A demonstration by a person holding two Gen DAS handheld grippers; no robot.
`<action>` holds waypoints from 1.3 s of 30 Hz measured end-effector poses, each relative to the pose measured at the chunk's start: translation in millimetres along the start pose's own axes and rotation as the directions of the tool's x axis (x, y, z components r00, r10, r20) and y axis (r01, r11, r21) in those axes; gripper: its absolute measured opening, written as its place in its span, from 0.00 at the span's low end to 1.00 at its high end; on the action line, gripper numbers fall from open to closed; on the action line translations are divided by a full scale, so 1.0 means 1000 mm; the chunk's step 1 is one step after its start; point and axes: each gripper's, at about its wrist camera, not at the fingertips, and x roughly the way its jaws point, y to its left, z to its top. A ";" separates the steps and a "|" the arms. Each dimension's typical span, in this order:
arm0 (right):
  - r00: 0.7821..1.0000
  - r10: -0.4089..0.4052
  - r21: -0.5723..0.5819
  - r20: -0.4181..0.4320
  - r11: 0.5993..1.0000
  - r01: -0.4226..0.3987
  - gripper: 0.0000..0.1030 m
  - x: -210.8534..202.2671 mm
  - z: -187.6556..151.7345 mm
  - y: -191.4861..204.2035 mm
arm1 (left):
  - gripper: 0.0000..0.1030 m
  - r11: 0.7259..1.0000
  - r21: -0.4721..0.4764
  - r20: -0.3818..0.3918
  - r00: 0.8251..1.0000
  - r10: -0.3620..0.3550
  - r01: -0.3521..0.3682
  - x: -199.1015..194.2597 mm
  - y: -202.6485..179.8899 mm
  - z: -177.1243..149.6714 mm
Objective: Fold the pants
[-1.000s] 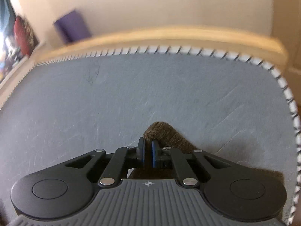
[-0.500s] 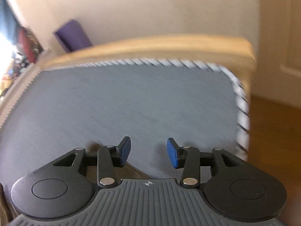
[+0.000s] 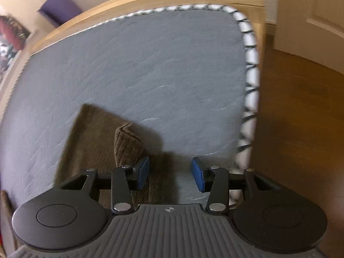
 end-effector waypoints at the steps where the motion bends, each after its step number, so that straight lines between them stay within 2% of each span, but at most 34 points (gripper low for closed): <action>1: 0.999 0.046 0.002 -0.008 0.999 -0.046 0.45 0.000 -0.001 0.005 | 0.90 1.000 0.000 0.000 1.000 -0.002 0.002 0.000 0.000 0.000; 3: 0.985 0.170 0.037 -0.001 0.985 -0.170 0.43 -0.001 0.004 0.011 | 0.90 1.000 -0.002 0.001 1.000 -0.003 0.003 0.000 0.000 0.000; 4: 0.978 0.207 0.072 0.023 0.975 -0.209 0.44 -0.005 0.005 0.009 | 0.90 1.000 -0.002 0.001 1.000 -0.001 0.001 0.000 -0.001 0.000; 5: 0.977 0.208 0.098 0.043 0.973 -0.211 0.44 -0.005 0.006 0.008 | 0.90 1.000 -0.002 0.002 1.000 -0.001 0.001 0.000 -0.001 0.000; 6: 0.983 0.175 0.111 0.051 0.977 -0.180 0.44 -0.006 0.007 0.005 | 0.90 1.000 -0.001 0.002 1.000 0.000 0.000 0.000 0.000 0.000; 8: 0.995 0.093 0.109 0.030 0.989 -0.095 0.46 -0.001 0.006 0.000 | 0.90 1.000 -0.001 0.001 1.000 -0.003 0.004 0.000 0.000 0.000; 9: 0.997 0.081 0.117 0.013 0.990 -0.082 0.46 0.003 0.005 -0.003 | 0.90 1.000 -0.001 0.001 1.000 -0.004 0.004 0.000 0.000 0.000; 12: 0.994 0.109 0.150 -0.025 0.983 -0.104 0.46 0.013 0.003 -0.011 | 0.90 1.000 -0.001 0.001 1.000 -0.004 0.004 -0.001 -0.001 0.000; 14: 0.994 0.103 0.133 -0.032 0.986 -0.098 0.46 0.016 0.003 -0.011 | 0.90 1.000 0.001 0.002 1.000 -0.001 0.001 0.000 -0.001 0.000; 15: 0.995 0.098 0.124 -0.032 0.988 -0.094 0.43 0.016 0.002 -0.010 | 0.90 1.000 0.001 0.002 1.000 0.000 0.000 0.000 -0.001 0.000; 16: 0.995 0.097 0.120 -0.031 0.988 -0.093 0.32 0.014 0.002 -0.010 | 0.90 1.000 0.000 0.002 1.000 0.000 0.000 0.000 -0.001 0.000; 17: 0.994 0.101 0.117 -0.031 0.988 -0.097 0.11 0.012 0.002 -0.009 | 0.90 1.000 0.001 0.002 1.000 0.000 0.000 0.000 -0.001 0.000; 18: 0.995 0.099 0.106 -0.020 0.990 -0.097 0.11 0.009 0.001 -0.007 | 0.90 1.000 0.001 0.002 1.000 0.000 0.000 0.000 -0.001 0.000; 22: 0.992 -0.011 0.078 0.128 0.997 0.001 0.09 -0.019 0.005 -0.005 | 0.90 1.000 -0.003 0.001 1.000 -0.002 0.002 -0.001 -0.001 0.000; 26: 0.985 -0.161 0.145 0.069 0.978 0.150 0.09 -0.012 0.000 -0.019 | 0.90 1.000 -0.011 -0.017 1.000 -0.008 0.008 -0.003 0.000 0.003; 27: 0.984 -0.168 0.158 0.057 0.975 0.158 0.10 -0.010 -0.001 -0.021 | 0.89 1.000 -0.017 -0.022 1.000 -0.009 0.009 -0.005 0.001 0.005; 29: 0.980 -0.187 0.147 0.068 0.973 0.176 0.13 -0.012 -0.002 -0.017 | 0.85 0.999 -0.050 -0.020 1.000 -0.010 0.009 -0.012 0.005 0.010; 31: 0.969 -0.214 0.095 0.123 0.975 0.203 0.14 -0.021 -0.003 -0.004 | 0.85 0.996 -0.090 0.005 1.000 -0.017 0.018 -0.020 0.010 0.015; 32: 0.953 -0.243 0.056 0.179 0.970 0.237 0.14 -0.029 -0.004 0.004 | 0.82 0.995 -0.098 0.003 1.000 -0.015 0.015 -0.022 0.012 0.017; 34: 0.920 -0.280 -0.002 0.273 0.956 0.292 0.14 -0.041 -0.004 0.016 | 0.67 0.996 -0.087 -0.099 0.995 0.011 -0.020 -0.010 0.014 0.018; 35: 0.906 -0.297 -0.014 0.303 0.949 0.316 0.15 -0.045 -0.003 0.019 | 0.67 0.998 -0.050 -0.128 0.992 0.019 -0.026 -0.007 0.012 0.017; 36: 0.896 -0.308 -0.015 0.320 0.944 0.330 0.15 -0.048 -0.003 0.022 | 0.63 1.000 0.005 -0.148 0.989 0.025 -0.024 -0.009 0.008 0.022; 37: 0.895 -0.304 -0.009 0.327 0.946 0.325 0.15 -0.050 -0.002 0.022 | 0.52 1.000 0.009 -0.164 0.986 0.031 -0.030 -0.011 0.010 0.028; 38: 0.900 -0.285 0.000 0.330 0.953 0.301 0.15 -0.053 -0.002 0.025 | 0.29 0.999 -0.024 -0.149 0.988 0.041 -0.045 -0.018 0.017 0.034; 39: 0.906 -0.261 0.004 0.333 0.961 0.276 0.15 -0.055 -0.002 0.028 | 0.28 0.994 -0.089 -0.106 0.993 0.049 -0.058 -0.028 0.031 0.041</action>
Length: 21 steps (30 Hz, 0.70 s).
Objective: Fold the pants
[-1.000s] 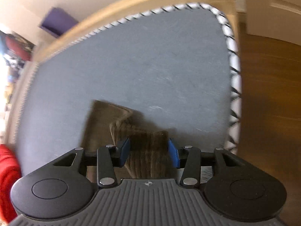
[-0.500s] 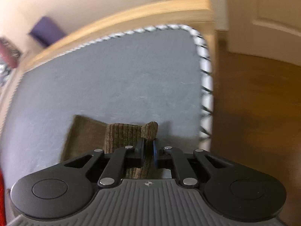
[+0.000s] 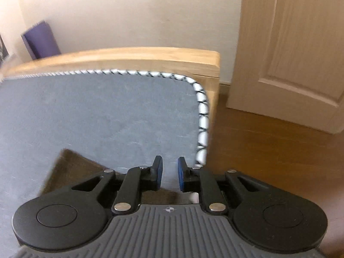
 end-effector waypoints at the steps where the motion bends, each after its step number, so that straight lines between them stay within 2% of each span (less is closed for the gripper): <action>1: 1.000 0.027 0.008 0.004 1.000 -0.027 0.15 -0.005 0.001 0.004 | 0.28 0.998 -0.068 0.043 0.999 0.018 -0.015 -0.010 0.017 0.007; 3: 0.993 0.116 0.016 0.018 0.993 -0.117 0.16 -0.020 0.002 0.016 | 0.28 0.983 -0.164 0.086 0.991 0.099 -0.084 -0.022 0.053 0.020; 5: 0.974 0.223 -0.013 0.028 0.975 -0.223 0.19 -0.039 0.001 0.033 | 0.29 0.969 -0.209 0.096 0.984 0.153 -0.130 -0.029 0.088 0.030; 7: 0.939 0.343 -0.067 0.018 0.938 -0.341 0.21 -0.059 -0.002 0.055 | 0.31 0.962 -0.204 0.081 0.976 0.201 -0.182 -0.032 0.123 0.036; 9: 0.878 0.479 -0.153 -0.006 0.867 -0.474 0.22 -0.084 -0.008 0.077 | 0.38 0.960 -0.186 0.069 0.972 0.223 -0.207 -0.032 0.152 0.039; 11: 0.817 0.575 -0.239 -0.040 0.788 -0.567 0.28 -0.109 -0.017 0.095 | 0.44 0.960 -0.194 0.025 0.977 0.211 -0.202 -0.026 0.183 0.037; 13: 0.760 0.645 -0.308 -0.086 0.708 -0.636 0.32 -0.128 -0.031 0.111 | 0.45 0.956 -0.234 -0.017 0.983 0.181 -0.180 -0.019 0.209 0.033; 14: 0.740 0.663 -0.325 -0.109 0.680 -0.657 0.33 -0.134 -0.038 0.117 | 0.48 0.952 -0.263 -0.031 0.987 0.157 -0.160 -0.017 0.218 0.031; 15: 0.726 0.673 -0.328 -0.138 0.661 -0.675 0.33 -0.138 -0.045 0.122 | 0.56 0.946 -0.292 -0.041 0.991 0.131 -0.137 -0.013 0.226 0.030; 17: 0.706 0.680 -0.290 -0.197 0.648 -0.704 0.33 -0.141 -0.056 0.132 | 0.68 0.937 -0.327 -0.069 0.992 0.104 -0.121 -0.006 0.233 0.027; 19: 0.681 0.696 -0.264 -0.228 0.629 -0.731 0.33 -0.144 -0.063 0.142 | 0.69 0.934 -0.343 -0.115 0.992 0.060 -0.096 0.005 0.237 0.026; 21: 0.684 0.693 -0.295 -0.231 0.620 -0.727 0.33 -0.147 -0.070 0.153 | 0.71 0.942 -0.327 -0.171 0.985 0.015 -0.071 0.015 0.233 0.023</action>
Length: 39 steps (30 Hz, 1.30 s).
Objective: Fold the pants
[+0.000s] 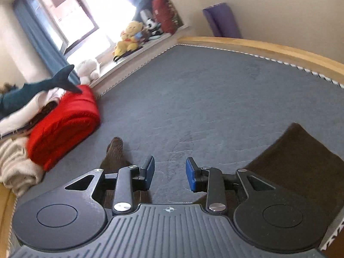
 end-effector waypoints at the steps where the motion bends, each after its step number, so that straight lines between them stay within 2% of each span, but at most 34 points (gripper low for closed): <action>1: 1.000 -0.011 -0.023 -0.002 1.000 0.011 0.33 0.003 -0.001 0.007 | 0.72 1.000 0.017 -0.013 1.000 0.006 -0.006 0.003 -0.002 0.000; 4: 0.999 -0.029 -0.074 -0.020 0.997 0.027 0.33 0.014 -0.003 0.017 | 0.72 0.999 0.045 -0.025 1.000 0.006 -0.005 0.004 -0.006 0.001; 5: 0.999 -0.032 -0.078 -0.028 0.997 0.030 0.33 0.017 -0.003 0.019 | 0.69 0.999 0.047 -0.026 1.000 0.007 -0.006 0.004 -0.008 0.000; 6: 0.999 -0.034 -0.074 -0.034 0.997 0.032 0.33 0.019 -0.004 0.021 | 0.60 0.999 0.052 -0.028 1.000 0.001 0.000 0.003 -0.009 -0.001; 7: 0.999 -0.034 -0.066 -0.038 0.997 0.031 0.33 0.018 -0.005 0.026 | 0.58 0.998 0.061 -0.027 1.000 -0.003 0.005 0.001 -0.010 -0.003; 11: 0.999 -0.022 0.001 -0.050 1.000 0.022 0.33 0.023 -0.009 0.027 | 0.31 0.994 0.109 0.013 1.000 0.026 -0.027 -0.016 -0.018 -0.012; 15: 0.997 -0.013 0.071 -0.073 0.997 0.018 0.33 0.029 -0.015 0.025 | 0.25 0.998 0.055 0.095 0.995 0.026 -0.031 -0.041 -0.012 -0.021; 18: 0.997 -0.013 0.103 -0.077 0.995 0.021 0.33 0.031 -0.017 0.026 | 0.24 0.997 0.017 0.102 0.992 0.071 -0.073 -0.052 -0.010 -0.028; 19: 0.997 -0.012 0.105 -0.079 0.994 0.020 0.33 0.032 -0.018 0.027 | 0.24 0.994 0.021 0.088 0.990 0.107 -0.109 -0.051 -0.014 -0.029; 20: 0.997 -0.012 0.104 -0.081 0.994 0.020 0.33 0.033 -0.017 0.027 | 0.16 0.987 0.023 0.067 0.986 0.155 -0.156 -0.048 -0.016 -0.028; 21: 0.997 -0.012 0.101 -0.082 0.995 0.021 0.33 0.034 -0.017 0.028 | 0.08 0.974 0.031 0.045 0.974 0.223 -0.225 -0.043 -0.019 -0.027; 22: 0.996 -0.014 0.096 -0.084 0.995 0.022 0.33 0.034 -0.017 0.028 | 0.09 0.959 0.037 0.037 0.959 0.281 -0.282 -0.039 -0.022 -0.026; 23: 0.996 -0.016 0.090 -0.087 0.996 0.024 0.33 0.035 -0.017 0.029 | 0.13 0.955 0.031 0.044 0.955 0.293 -0.294 -0.039 -0.023 -0.024; 25: 0.995 -0.019 0.079 -0.094 0.997 0.026 0.33 0.037 -0.016 0.029 | 0.13 0.957 0.015 0.158 0.945 0.285 -0.291 -0.051 -0.030 -0.026; 27: 0.995 -0.014 0.072 -0.103 0.997 0.021 0.33 0.041 -0.016 0.030 | 0.13 0.967 0.071 0.248 0.944 0.219 -0.243 -0.061 -0.044 -0.034; 29: 0.994 -0.005 0.064 -0.110 0.998 0.012 0.33 0.043 -0.015 0.032 | 0.15 0.960 0.203 0.289 0.948 0.129 -0.193 -0.065 -0.066 -0.043; 31: 0.993 0.002 0.055 -0.114 0.999 0.004 0.33 0.047 -0.014 0.035 | 0.17 0.935 0.316 0.275 0.959 0.071 -0.161 -0.061 -0.085 -0.050; 33: 0.993 0.006 0.046 -0.119 0.999 -0.001 0.33 0.050 -0.014 0.037 | 0.20 0.914 0.386 0.196 0.979 0.048 -0.122 -0.048 -0.098 -0.053; 34: 0.993 0.010 0.044 -0.121 0.999 -0.005 0.33 0.052 -0.014 0.038 | 0.23 0.906 0.408 0.112 0.991 0.073 -0.113 -0.035 -0.102 -0.052; 35: 0.992 0.014 0.042 -0.122 0.999 -0.009 0.33 0.053 -0.013 0.039 | 0.25 0.901 0.419 0.039 0.994 0.103 -0.110 -0.023 -0.103 -0.052; 36: 0.992 0.017 0.039 -0.124 0.999 -0.012 0.33 0.054 -0.013 0.041 | 0.26 0.897 0.427 0.012 0.992 0.124 -0.118 -0.016 -0.105 -0.051; 39: 0.992 0.021 0.038 -0.128 0.999 -0.016 0.33 0.056 -0.014 0.045 | 0.26 0.933 0.340 0.098 0.991 0.092 -0.120 -0.023 -0.107 -0.050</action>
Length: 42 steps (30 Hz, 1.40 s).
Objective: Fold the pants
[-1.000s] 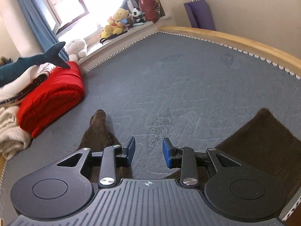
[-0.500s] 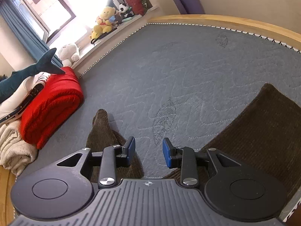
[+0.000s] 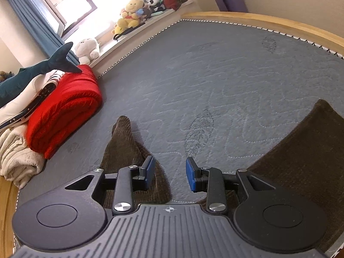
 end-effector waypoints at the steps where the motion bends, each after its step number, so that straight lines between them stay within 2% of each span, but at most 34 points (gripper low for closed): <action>1: 1.000 0.003 0.000 -0.001 1.000 -0.003 0.33 0.001 -0.001 0.001 | 0.26 1.000 -0.009 0.053 0.999 0.001 -0.001 -0.006 -0.004 -0.001; 3: 1.000 0.010 -0.004 -0.001 1.000 -0.010 0.33 0.002 -0.001 0.004 | 0.28 1.000 0.012 0.133 0.991 -0.012 0.011 -0.017 -0.016 -0.007; 4: 1.000 0.016 -0.010 0.001 1.000 -0.016 0.33 0.003 -0.001 0.006 | 0.31 0.999 0.040 0.127 0.992 -0.027 0.022 -0.016 -0.025 -0.009; 5: 1.000 0.022 -0.019 0.002 1.000 -0.022 0.33 0.003 -0.001 0.008 | 0.39 0.997 0.077 0.083 0.996 -0.027 0.021 -0.009 -0.035 -0.010; 6: 1.000 0.025 -0.034 0.002 0.999 -0.025 0.33 0.004 -0.001 0.010 | 0.42 0.992 0.129 0.011 1.000 -0.015 0.013 0.002 -0.046 -0.012; 7: 1.000 0.024 -0.051 0.005 0.998 -0.024 0.33 0.005 0.000 0.013 | 0.42 0.986 0.168 -0.001 1.000 0.018 -0.017 0.007 -0.055 -0.014; 8: 1.000 0.022 -0.075 0.012 0.997 -0.021 0.33 0.005 0.000 0.016 | 0.42 0.980 0.190 0.036 0.998 0.051 -0.057 0.006 -0.065 -0.014; 9: 1.000 0.021 -0.101 0.021 0.995 -0.018 0.33 0.005 0.000 0.019 | 0.42 0.983 0.175 0.056 0.997 0.044 -0.053 0.004 -0.070 -0.013; 11: 0.999 0.021 -0.157 0.043 0.988 -0.014 0.33 0.005 -0.002 0.025 | 0.42 0.994 0.103 0.099 0.995 -0.028 0.017 -0.002 -0.076 -0.009; 12: 0.998 0.022 -0.184 0.056 0.983 -0.011 0.33 0.005 -0.002 0.028 | 0.45 0.995 0.096 0.133 0.990 -0.036 0.023 -0.004 -0.081 -0.008; 14: 0.996 0.020 -0.233 0.087 0.973 0.001 0.33 0.004 -0.004 0.034 | 0.52 0.990 0.137 0.219 0.976 0.007 -0.038 -0.007 -0.098 0.000; 16: 0.994 0.024 -0.272 0.106 0.962 0.006 0.33 0.003 -0.004 0.039 | 0.55 0.982 0.168 0.304 0.952 0.030 -0.084 -0.006 -0.118 0.015; 20: 0.994 0.041 -0.304 0.099 0.953 -0.009 0.33 0.002 -0.004 0.040 | 0.56 0.988 0.149 0.313 0.950 -0.003 -0.046 0.013 -0.140 0.057; 21: 0.995 0.043 -0.306 0.092 0.952 -0.013 0.33 0.002 -0.004 0.040 | 0.58 0.989 0.139 0.315 0.949 -0.004 -0.042 0.021 -0.146 0.066; 24: 0.996 0.041 -0.307 0.084 0.951 -0.013 0.32 0.002 -0.003 0.039 | 0.60 0.994 0.086 0.307 0.951 0.043 -0.073 0.051 -0.155 0.080; 27: 0.998 0.035 -0.309 0.061 0.951 -0.014 0.20 0.005 -0.002 0.037 | 0.60 0.998 0.058 0.322 0.947 0.002 -0.022 0.072 -0.153 0.073; 29: 0.998 0.035 -0.322 0.045 0.947 -0.019 0.17 0.008 -0.002 0.039 | 0.60 0.999 0.047 0.312 0.950 -0.016 0.001 0.089 -0.149 0.053; 30: 0.999 0.037 -0.329 0.040 0.944 -0.021 0.16 0.010 -0.003 0.040 | 0.59 0.999 0.029 0.375 0.927 -0.029 0.020 0.088 -0.145 0.038; 32: 0.999 0.037 -0.348 0.027 0.937 -0.025 0.16 0.017 -0.004 0.043 | 0.60 0.999 -0.007 0.375 0.926 -0.046 0.053 0.087 -0.138 0.037; 39: 0.998 0.055 -0.355 -0.025 0.933 -0.060 0.16 0.070 0.004 0.058 | 0.63 1.000 0.004 0.386 0.922 -0.008 0.007 0.086 -0.144 0.035; 42: 0.998 0.055 -0.312 -0.038 0.948 -0.064 0.16 0.101 0.011 0.061 | 0.64 1.000 0.004 0.388 0.922 0.001 -0.003 0.084 -0.144 0.033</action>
